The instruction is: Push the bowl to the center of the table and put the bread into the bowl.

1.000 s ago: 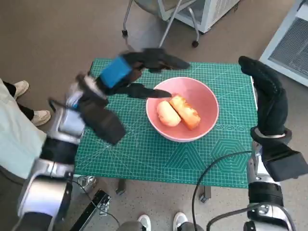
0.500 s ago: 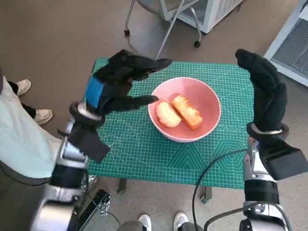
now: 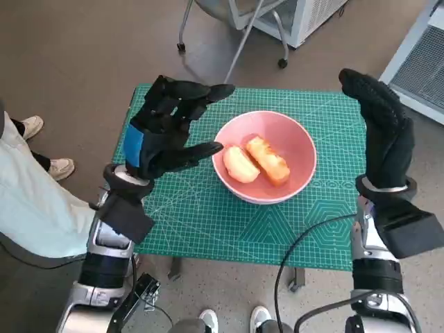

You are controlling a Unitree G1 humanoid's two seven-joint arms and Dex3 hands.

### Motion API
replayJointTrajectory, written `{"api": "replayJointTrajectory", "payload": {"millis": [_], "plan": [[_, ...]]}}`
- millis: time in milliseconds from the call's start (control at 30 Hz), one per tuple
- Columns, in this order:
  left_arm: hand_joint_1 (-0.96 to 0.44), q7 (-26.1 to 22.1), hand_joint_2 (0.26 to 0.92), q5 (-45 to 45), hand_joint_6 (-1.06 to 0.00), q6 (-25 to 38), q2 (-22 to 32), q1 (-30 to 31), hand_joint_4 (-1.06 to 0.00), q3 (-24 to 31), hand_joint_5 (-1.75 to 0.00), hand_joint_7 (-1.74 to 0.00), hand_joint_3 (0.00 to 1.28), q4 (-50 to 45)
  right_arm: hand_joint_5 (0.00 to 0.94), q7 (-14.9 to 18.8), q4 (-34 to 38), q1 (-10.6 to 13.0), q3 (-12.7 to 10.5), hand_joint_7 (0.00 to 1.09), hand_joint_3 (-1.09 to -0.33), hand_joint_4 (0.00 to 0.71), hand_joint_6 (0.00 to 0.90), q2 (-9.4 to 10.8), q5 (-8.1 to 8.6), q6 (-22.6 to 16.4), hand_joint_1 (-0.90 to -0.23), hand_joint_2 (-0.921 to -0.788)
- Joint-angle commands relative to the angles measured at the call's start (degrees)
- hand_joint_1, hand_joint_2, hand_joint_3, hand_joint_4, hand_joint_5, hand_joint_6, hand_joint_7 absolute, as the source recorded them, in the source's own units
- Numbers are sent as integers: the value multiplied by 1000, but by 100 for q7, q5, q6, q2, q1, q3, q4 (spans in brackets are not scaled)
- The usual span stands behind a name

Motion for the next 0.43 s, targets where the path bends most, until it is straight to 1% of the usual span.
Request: {"api": "replayJointTrajectory", "payload": {"millis": [33, 433], "plan": [[18, -81, 920, -171, -241, 92, -95, 88, -219, 5, -765, -1001, 88, -172, 3, 18, 40, 105, 26, 744, -704, 345, 86, 24, -69, 55, -574, -921], [28, -203, 913, -235, -238, 54, -194, 131, -218, -19, -766, -1007, 102, -188, 3, 30, -55, 171, 54, 745, -699, 346, 87, 22, -68, 106, -595, -921]]}}
